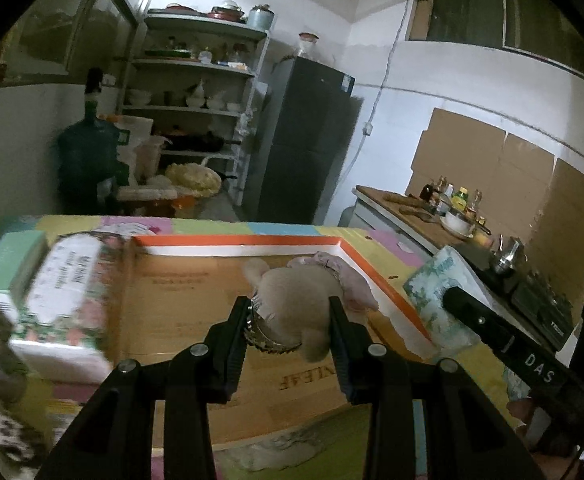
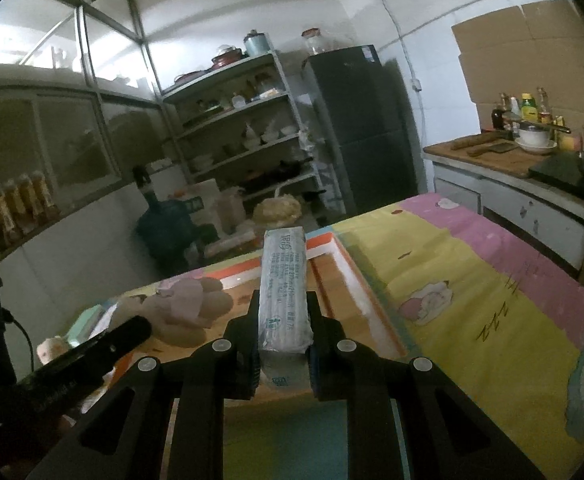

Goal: Organize soft objects
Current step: 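Carry the tissue pack with the right tool while the left tool carries the plush toward the cardboard tray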

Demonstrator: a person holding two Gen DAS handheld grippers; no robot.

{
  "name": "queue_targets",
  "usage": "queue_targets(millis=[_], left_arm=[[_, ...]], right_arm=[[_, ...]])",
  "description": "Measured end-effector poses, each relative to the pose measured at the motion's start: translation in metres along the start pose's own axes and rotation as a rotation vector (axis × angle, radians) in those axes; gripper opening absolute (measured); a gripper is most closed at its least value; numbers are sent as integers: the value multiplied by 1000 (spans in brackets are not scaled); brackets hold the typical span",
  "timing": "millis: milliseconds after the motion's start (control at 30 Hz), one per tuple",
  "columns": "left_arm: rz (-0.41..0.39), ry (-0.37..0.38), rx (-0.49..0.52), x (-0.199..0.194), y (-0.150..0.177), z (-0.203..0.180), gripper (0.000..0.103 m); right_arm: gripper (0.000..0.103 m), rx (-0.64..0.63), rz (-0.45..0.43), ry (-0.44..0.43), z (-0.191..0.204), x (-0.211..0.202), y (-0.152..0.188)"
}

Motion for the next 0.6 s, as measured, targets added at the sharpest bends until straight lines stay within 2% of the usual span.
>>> queue_targets(millis=[233, 400, 600], left_arm=[[45, 4, -12, 29, 7, -13, 38], [88, 7, -15, 43, 14, -15, 38], [136, 12, -19, 55, 22, -19, 38]], right_arm=[[18, 9, 47, 15, -22, 25, -1], [18, 37, 90, -7, -33, 40, 3], [18, 33, 127, -16, -34, 51, 7]])
Point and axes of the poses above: each gripper's, at about its wrist camera, not at the fingertips, and x roughly the way its jaws point, z to its left, y to its underside, the point moved 6 cm from there along x, roughly the way its jaws point, and after that the axes turned 2 degrees about x, right-handed, at the moved point
